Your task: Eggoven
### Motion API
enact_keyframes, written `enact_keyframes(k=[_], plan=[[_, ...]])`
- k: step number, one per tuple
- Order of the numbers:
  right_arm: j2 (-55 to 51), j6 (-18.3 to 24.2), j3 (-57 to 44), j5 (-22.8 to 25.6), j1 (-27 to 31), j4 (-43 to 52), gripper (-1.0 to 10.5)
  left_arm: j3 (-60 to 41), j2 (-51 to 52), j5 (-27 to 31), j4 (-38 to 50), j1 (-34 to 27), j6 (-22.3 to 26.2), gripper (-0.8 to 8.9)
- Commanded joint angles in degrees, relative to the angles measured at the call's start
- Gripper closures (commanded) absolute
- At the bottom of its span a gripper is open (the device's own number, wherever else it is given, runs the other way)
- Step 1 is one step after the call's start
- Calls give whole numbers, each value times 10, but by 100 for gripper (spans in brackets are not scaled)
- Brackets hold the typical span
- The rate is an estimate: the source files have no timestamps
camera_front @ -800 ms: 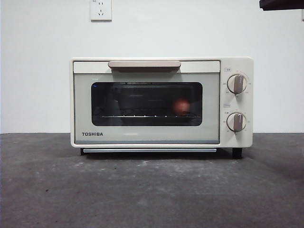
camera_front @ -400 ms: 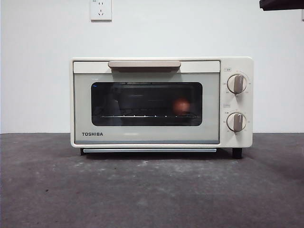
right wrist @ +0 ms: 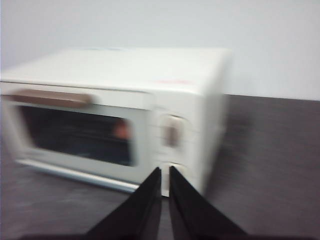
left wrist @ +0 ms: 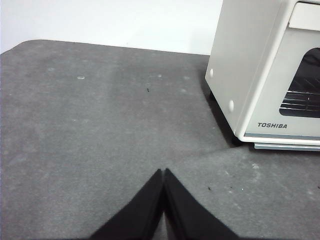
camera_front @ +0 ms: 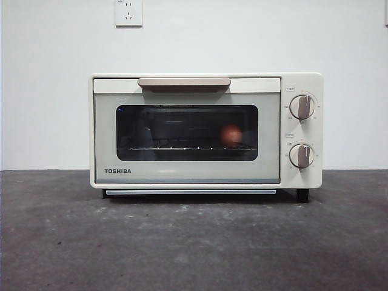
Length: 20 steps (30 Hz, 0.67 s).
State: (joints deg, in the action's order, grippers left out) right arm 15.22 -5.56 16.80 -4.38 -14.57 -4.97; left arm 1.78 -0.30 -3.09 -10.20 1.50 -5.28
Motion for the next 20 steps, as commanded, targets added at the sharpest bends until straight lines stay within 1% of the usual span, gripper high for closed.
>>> enact_keyframes(k=[1,4,9,14,16,20], plan=[[-35,25,-21,1,41,13,943,-16,1,0,-3,-1,0,806],[-71,31,-55,1,79,30,943,-16,1,0,-3,-1,0,806],[-120,32,-103,3,116,37,943,-16,1,0,-3,-1,0,806],[-150,26,-148,3,122,38,943,-16,1,0,-3,-1,0,806],[-150,17,-161,1,122,33,943,-16,1,0,-3,-1,0,806],[-150,15,-162,1,122,-16,943,-16,1,0,-3,-1,0,806]])
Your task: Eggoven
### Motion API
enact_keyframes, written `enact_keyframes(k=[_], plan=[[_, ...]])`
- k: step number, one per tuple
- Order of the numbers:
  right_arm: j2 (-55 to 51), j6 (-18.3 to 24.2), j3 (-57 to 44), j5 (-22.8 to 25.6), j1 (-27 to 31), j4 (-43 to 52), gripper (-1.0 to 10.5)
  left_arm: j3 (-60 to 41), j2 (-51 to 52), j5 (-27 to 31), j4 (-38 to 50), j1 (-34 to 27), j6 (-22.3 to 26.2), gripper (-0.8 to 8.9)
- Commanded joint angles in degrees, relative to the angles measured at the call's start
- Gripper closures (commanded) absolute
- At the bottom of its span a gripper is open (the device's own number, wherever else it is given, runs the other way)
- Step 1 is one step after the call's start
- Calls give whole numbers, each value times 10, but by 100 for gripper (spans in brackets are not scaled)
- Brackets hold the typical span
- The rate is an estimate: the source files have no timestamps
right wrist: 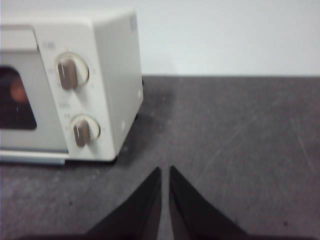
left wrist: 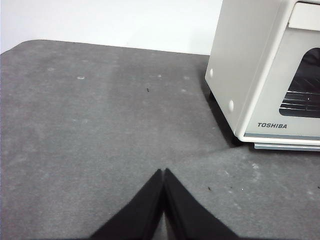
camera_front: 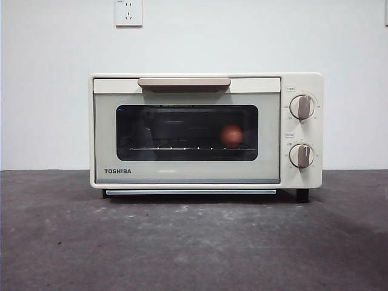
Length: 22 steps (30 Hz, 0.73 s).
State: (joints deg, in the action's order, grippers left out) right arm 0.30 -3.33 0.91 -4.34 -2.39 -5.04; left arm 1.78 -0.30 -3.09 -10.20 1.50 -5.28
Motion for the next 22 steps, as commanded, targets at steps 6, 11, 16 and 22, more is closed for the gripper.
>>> enact_keyframes(k=[6,11,16,22], plan=[[-1,-7,-2,3,0,-30,943,-16,1,0,-3,-1,0,806],[-1,-7,-2,3,0,5,943,-16,1,0,-3,-1,0,806],[-1,-7,-2,3,0,29,943,-16,1,0,-3,-1,0,806],[-1,-7,-2,3,0,33,943,-16,1,0,-3,-1,0,806]])
